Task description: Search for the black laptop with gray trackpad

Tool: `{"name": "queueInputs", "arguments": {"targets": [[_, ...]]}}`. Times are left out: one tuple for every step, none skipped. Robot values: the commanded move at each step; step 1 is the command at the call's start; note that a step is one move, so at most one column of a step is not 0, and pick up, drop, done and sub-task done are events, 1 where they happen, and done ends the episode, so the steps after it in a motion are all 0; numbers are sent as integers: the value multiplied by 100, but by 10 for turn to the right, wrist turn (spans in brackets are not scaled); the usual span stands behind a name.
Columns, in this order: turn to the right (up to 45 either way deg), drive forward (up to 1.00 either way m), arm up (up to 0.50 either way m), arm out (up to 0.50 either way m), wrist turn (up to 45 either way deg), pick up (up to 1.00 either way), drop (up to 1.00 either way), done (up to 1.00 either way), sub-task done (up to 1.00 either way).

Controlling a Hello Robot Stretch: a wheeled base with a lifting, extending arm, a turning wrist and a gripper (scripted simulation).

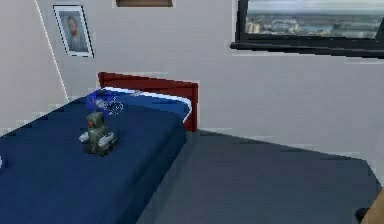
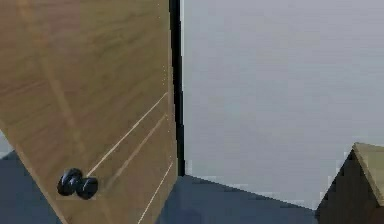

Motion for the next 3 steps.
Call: {"name": "queueInputs", "arguments": {"targets": [[0, 75, 0, 0, 0, 0, 0, 0, 0], [450, 0, 0, 0, 0, 0, 0, 0, 0], [360, 0, 0, 0, 0, 0, 0, 0, 0]]}}
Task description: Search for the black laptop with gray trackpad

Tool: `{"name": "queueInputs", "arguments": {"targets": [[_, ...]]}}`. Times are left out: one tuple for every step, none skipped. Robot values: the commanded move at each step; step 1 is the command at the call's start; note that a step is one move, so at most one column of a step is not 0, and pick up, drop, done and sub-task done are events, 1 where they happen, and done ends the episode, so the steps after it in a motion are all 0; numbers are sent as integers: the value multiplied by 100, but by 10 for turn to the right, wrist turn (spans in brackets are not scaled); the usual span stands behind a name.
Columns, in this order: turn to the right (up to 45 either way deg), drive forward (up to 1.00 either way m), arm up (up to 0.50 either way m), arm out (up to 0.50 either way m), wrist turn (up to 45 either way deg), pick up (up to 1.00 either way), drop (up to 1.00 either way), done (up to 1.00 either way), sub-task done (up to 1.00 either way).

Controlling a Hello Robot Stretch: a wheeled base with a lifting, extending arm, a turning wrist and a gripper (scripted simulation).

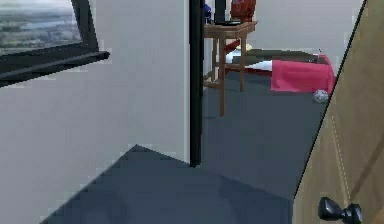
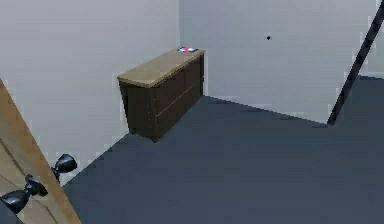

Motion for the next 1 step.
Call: {"name": "queueInputs", "arguments": {"targets": [[0, 40, 0, 0, 0, 0, 0, 0, 0]]}}
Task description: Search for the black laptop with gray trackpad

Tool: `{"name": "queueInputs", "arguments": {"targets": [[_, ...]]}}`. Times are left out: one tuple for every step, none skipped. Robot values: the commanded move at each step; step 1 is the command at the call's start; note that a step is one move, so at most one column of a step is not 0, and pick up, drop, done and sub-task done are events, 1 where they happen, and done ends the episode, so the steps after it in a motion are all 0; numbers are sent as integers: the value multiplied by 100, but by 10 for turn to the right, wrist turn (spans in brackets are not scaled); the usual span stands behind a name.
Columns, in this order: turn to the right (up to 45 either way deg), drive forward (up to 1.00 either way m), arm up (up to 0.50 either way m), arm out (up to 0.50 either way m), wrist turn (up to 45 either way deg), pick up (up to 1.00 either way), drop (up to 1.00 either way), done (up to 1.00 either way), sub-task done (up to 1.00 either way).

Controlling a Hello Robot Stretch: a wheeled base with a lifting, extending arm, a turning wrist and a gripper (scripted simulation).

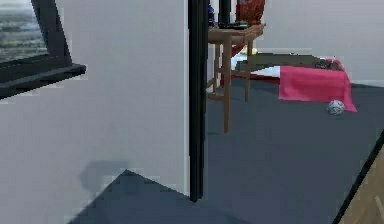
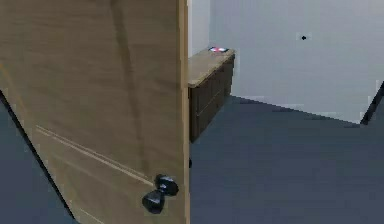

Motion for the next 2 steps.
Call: {"name": "queueInputs", "arguments": {"targets": [[210, 0, 0, 0, 0, 0, 0, 0, 0], [0, 100, 0, 0, 0, 0, 0, 0, 0]]}}
